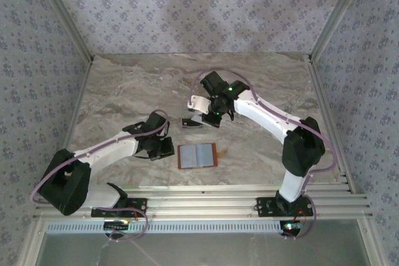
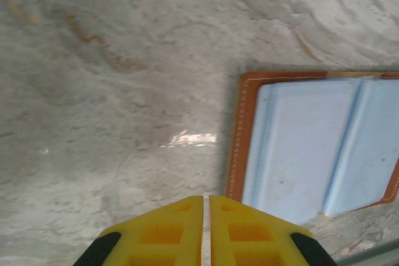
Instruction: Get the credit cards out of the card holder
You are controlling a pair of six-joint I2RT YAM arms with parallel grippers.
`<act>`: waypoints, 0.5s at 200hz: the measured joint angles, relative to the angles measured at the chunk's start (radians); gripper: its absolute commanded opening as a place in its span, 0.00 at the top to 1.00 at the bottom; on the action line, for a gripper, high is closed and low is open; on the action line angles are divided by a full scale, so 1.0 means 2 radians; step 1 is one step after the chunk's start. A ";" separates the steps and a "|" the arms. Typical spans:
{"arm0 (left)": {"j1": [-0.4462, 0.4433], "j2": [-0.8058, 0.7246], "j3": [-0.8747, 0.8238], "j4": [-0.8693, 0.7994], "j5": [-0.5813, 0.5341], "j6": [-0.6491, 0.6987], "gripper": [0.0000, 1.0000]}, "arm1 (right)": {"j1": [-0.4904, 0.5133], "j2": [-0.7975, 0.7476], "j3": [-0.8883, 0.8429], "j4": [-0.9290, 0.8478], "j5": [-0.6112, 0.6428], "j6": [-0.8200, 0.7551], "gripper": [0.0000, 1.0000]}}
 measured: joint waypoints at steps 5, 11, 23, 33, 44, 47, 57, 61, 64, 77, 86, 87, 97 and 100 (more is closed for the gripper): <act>0.003 -0.004 -0.004 0.000 0.001 0.002 0.88 | 0.000 0.009 0.013 -0.005 0.002 -0.009 1.00; 0.007 -0.009 -0.009 0.000 0.002 0.002 0.88 | 0.000 0.019 0.029 -0.012 0.003 -0.020 1.00; 0.016 -0.020 -0.019 0.000 0.003 0.002 0.87 | 0.000 0.042 0.063 -0.028 0.008 -0.038 1.00; 0.023 -0.032 -0.027 -0.002 0.004 0.002 0.87 | 0.001 0.063 0.096 -0.040 0.012 -0.053 1.00; 0.029 -0.043 -0.035 -0.004 0.006 0.002 0.87 | 0.002 0.085 0.128 -0.054 0.017 -0.066 1.00; 0.031 -0.046 -0.036 -0.004 0.006 0.002 0.87 | 0.002 0.091 0.135 -0.057 0.018 -0.069 1.00; 0.037 -0.056 -0.042 -0.004 0.008 0.002 0.87 | 0.002 0.110 0.160 -0.068 0.023 -0.079 1.00; 0.040 -0.060 -0.045 -0.004 0.009 0.002 0.87 | 0.002 0.118 0.170 -0.072 0.025 -0.083 1.00; 0.041 -0.063 -0.046 -0.004 0.009 0.002 0.87 | 0.003 0.123 0.176 -0.075 0.027 -0.085 1.00; 0.048 -0.073 -0.052 -0.006 0.011 0.002 0.87 | 0.005 0.143 0.197 -0.087 0.032 -0.096 1.00; 0.052 -0.080 -0.056 -0.008 0.011 0.002 0.87 | 0.005 0.156 0.209 -0.094 0.036 -0.102 1.00; 0.052 -0.080 -0.057 -0.009 0.011 0.002 0.87 | 0.006 0.158 0.210 -0.095 0.037 -0.104 1.00; 0.056 -0.087 -0.061 -0.012 0.013 0.002 0.86 | 0.007 0.167 0.217 -0.098 0.042 -0.111 1.00; 0.056 -0.089 -0.062 -0.012 0.013 0.002 0.86 | 0.007 0.170 0.218 -0.099 0.043 -0.114 1.00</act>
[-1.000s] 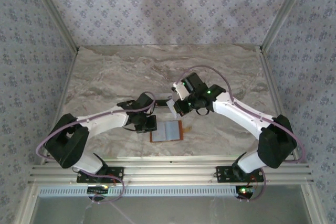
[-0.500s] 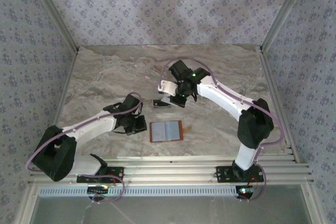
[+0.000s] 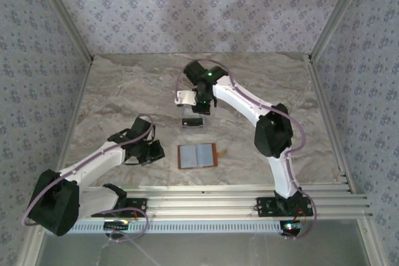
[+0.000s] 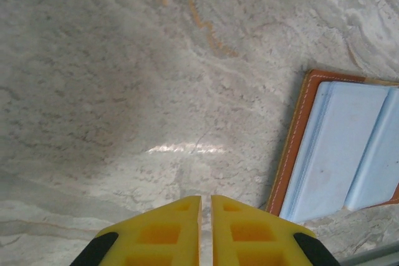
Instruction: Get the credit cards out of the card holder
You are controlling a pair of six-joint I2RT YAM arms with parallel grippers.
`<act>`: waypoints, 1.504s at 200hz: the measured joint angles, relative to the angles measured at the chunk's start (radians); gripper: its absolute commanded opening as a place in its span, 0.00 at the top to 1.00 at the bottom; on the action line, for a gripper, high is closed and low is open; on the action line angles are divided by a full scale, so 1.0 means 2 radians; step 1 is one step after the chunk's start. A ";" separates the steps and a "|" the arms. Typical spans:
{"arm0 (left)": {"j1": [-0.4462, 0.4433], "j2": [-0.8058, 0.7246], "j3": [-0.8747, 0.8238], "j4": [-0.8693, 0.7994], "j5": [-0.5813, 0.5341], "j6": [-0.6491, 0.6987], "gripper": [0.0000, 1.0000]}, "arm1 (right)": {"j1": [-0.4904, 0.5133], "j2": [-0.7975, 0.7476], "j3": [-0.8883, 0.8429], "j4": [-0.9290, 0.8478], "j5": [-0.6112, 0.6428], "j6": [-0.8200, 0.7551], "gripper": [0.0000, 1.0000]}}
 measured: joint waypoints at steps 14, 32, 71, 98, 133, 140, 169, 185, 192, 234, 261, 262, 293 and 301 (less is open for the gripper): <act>0.003 -0.007 -0.005 -0.002 0.002 0.000 0.86 | 0.000 0.009 0.005 -0.004 0.005 -0.008 1.00; 0.004 -0.015 -0.008 -0.003 0.004 0.000 0.87 | 0.001 0.021 0.014 -0.007 0.008 -0.017 1.00; 0.011 -0.024 -0.017 -0.004 0.006 0.000 0.87 | 0.002 0.046 0.042 -0.009 0.008 -0.023 1.00; 0.016 -0.030 -0.020 -0.009 0.008 0.000 0.86 | 0.004 0.060 0.047 -0.010 0.008 -0.024 1.00; 0.021 -0.030 -0.020 -0.014 0.009 0.000 0.86 | 0.005 0.074 0.047 -0.015 0.006 -0.026 0.95; 0.021 -0.030 -0.020 -0.014 0.009 0.000 0.86 | 0.005 0.075 0.047 -0.015 0.006 -0.026 0.90; 0.021 -0.030 -0.020 -0.014 0.009 0.000 0.85 | 0.005 0.076 0.047 -0.014 0.008 -0.028 0.78; 0.021 -0.030 -0.020 -0.013 0.009 0.000 0.85 | 0.005 0.076 0.047 -0.005 0.017 -0.028 0.76; 0.021 -0.030 -0.020 -0.013 0.009 -0.001 0.85 | 0.005 0.076 0.047 0.001 0.022 -0.028 0.76; 0.021 -0.030 -0.020 -0.013 0.012 0.000 0.85 | 0.005 0.057 0.021 0.056 0.056 -0.029 0.74; 0.021 -0.030 -0.020 -0.008 0.024 0.000 0.86 | 0.005 0.022 -0.006 0.081 0.063 -0.027 0.75; 0.021 -0.030 -0.020 -0.007 0.025 0.000 0.87 | 0.005 0.020 -0.007 0.082 0.063 -0.027 0.75; 0.019 -0.022 -0.020 0.013 0.043 -0.001 0.89 | 0.005 -0.036 -0.046 0.113 0.062 0.004 0.71; 0.017 -0.017 -0.020 0.020 0.047 -0.001 0.90 | 0.005 -0.053 -0.059 0.125 0.060 0.020 0.67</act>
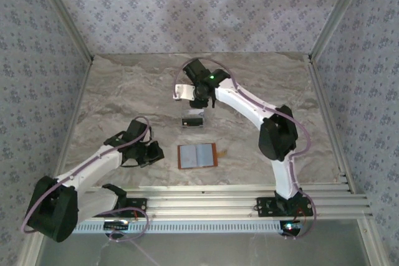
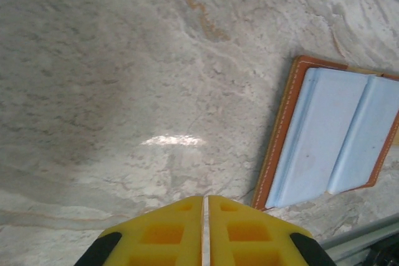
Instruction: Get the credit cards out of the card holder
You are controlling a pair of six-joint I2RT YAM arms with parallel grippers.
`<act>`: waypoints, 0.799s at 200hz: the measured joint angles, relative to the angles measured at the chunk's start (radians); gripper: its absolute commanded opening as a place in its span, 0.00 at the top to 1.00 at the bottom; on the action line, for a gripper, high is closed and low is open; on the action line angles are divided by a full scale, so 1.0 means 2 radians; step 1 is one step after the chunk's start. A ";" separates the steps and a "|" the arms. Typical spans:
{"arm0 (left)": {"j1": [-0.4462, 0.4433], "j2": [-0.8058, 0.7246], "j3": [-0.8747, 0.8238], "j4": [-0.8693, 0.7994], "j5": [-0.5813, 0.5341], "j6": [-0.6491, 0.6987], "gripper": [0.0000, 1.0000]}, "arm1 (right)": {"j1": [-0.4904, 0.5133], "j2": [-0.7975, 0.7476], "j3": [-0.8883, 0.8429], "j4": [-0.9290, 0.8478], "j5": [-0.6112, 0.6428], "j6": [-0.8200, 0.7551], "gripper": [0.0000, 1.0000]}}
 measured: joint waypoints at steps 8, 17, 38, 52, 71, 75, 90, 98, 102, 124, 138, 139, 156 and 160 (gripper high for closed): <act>-0.004 0.006 0.000 0.007 0.002 0.000 0.90 | 0.000 -0.019 -0.018 0.015 -0.001 0.024 0.66; -0.010 0.015 0.002 0.014 0.006 -0.001 0.90 | 0.000 -0.040 -0.042 0.036 -0.002 0.050 0.65; -0.025 0.037 0.008 0.032 0.013 -0.004 0.91 | 0.000 -0.086 -0.099 0.080 -0.002 0.124 0.67; -0.035 0.056 0.016 0.044 0.015 -0.007 0.91 | 0.000 -0.109 -0.129 0.102 -0.006 0.183 0.69; -0.050 0.083 0.032 0.060 0.016 -0.010 0.92 | 0.000 -0.133 -0.164 0.128 -0.018 0.264 0.73; -0.053 0.089 0.036 0.064 0.016 -0.011 0.92 | 0.000 -0.138 -0.173 0.133 -0.021 0.281 0.73; -0.062 0.105 0.045 0.076 0.017 -0.013 0.93 | 0.000 -0.157 -0.204 0.150 -0.035 0.344 0.76; -0.067 0.114 0.048 0.083 0.018 -0.013 0.95 | 0.000 -0.166 -0.220 0.156 -0.044 0.377 0.77; -0.068 0.118 0.049 0.086 0.019 -0.013 0.95 | 0.000 -0.170 -0.227 0.159 -0.049 0.392 0.78; -0.078 0.146 0.054 0.099 0.021 -0.017 0.97 | 0.001 -0.192 -0.267 0.180 -0.075 0.484 0.78; -0.084 0.164 0.058 0.102 0.022 -0.017 0.98 | 0.000 -0.204 -0.288 0.186 -0.091 0.544 0.79; -0.084 0.165 0.058 0.102 0.022 -0.017 0.98 | 0.000 -0.204 -0.289 0.186 -0.092 0.546 0.79; -0.092 0.182 0.066 0.102 0.022 -0.017 1.00 | 0.001 -0.214 -0.308 0.195 -0.112 0.604 0.82; -0.093 0.185 0.068 0.102 0.023 -0.017 1.00 | 0.001 -0.216 -0.313 0.198 -0.117 0.617 0.82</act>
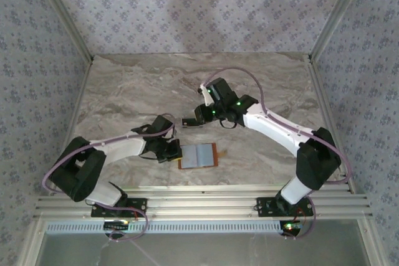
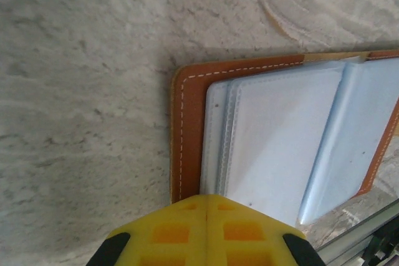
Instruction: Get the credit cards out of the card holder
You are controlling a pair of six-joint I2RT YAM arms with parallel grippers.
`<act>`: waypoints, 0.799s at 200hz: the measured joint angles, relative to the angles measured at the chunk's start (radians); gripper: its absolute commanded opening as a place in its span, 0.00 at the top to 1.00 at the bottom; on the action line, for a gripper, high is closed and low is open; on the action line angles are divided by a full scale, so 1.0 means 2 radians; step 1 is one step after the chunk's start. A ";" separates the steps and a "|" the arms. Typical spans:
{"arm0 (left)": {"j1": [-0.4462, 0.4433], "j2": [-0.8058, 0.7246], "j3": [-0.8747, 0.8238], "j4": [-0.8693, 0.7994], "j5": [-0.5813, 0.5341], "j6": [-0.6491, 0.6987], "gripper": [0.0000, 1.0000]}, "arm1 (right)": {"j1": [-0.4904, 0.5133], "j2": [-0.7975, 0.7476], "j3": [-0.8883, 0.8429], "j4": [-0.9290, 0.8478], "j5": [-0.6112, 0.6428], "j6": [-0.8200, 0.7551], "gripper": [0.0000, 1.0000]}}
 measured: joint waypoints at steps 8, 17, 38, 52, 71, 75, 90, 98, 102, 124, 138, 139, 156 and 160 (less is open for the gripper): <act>-0.003 0.005 0.005 0.000 0.000 0.000 1.00 | 0.001 -0.004 -0.009 0.005 -0.007 0.021 0.83; -0.006 0.009 0.010 -0.001 -0.002 0.000 1.00 | 0.002 -0.009 -0.023 0.012 -0.016 0.041 0.84; -0.013 0.011 0.013 -0.001 -0.008 0.000 1.00 | 0.009 -0.015 -0.051 0.018 -0.033 0.077 0.84; -0.017 0.011 0.013 0.000 -0.010 0.000 1.00 | 0.013 -0.015 -0.069 0.026 -0.043 0.101 0.84; -0.022 0.011 0.013 0.000 -0.010 -0.001 1.00 | 0.020 -0.015 -0.094 0.033 -0.056 0.127 0.84; -0.023 0.011 0.013 0.000 -0.010 -0.002 1.00 | 0.021 -0.015 -0.098 0.035 -0.057 0.130 0.84; -0.026 0.010 0.013 0.000 -0.012 -0.006 1.00 | 0.029 -0.012 -0.112 0.041 -0.063 0.148 0.83; -0.029 0.009 0.013 0.000 -0.012 -0.008 1.00 | 0.035 -0.009 -0.116 0.044 -0.065 0.155 0.83; -0.030 0.009 0.012 0.001 -0.012 -0.010 1.00 | 0.039 -0.007 -0.118 0.045 -0.067 0.159 0.83; -0.038 0.003 0.001 0.011 -0.014 -0.017 1.00 | 0.057 0.007 -0.121 0.055 -0.070 0.173 0.87; -0.039 -0.001 -0.006 0.017 -0.013 -0.021 1.00 | 0.068 0.016 -0.121 0.061 -0.072 0.180 0.91; -0.039 -0.001 -0.006 0.017 -0.013 -0.021 1.00 | 0.068 0.017 -0.121 0.062 -0.072 0.180 0.92; -0.039 -0.002 -0.010 0.020 -0.014 -0.023 1.00 | 0.078 0.030 -0.121 0.070 -0.074 0.187 0.95; -0.039 -0.002 -0.010 0.020 -0.014 -0.023 1.00 | 0.080 0.034 -0.121 0.072 -0.075 0.189 0.95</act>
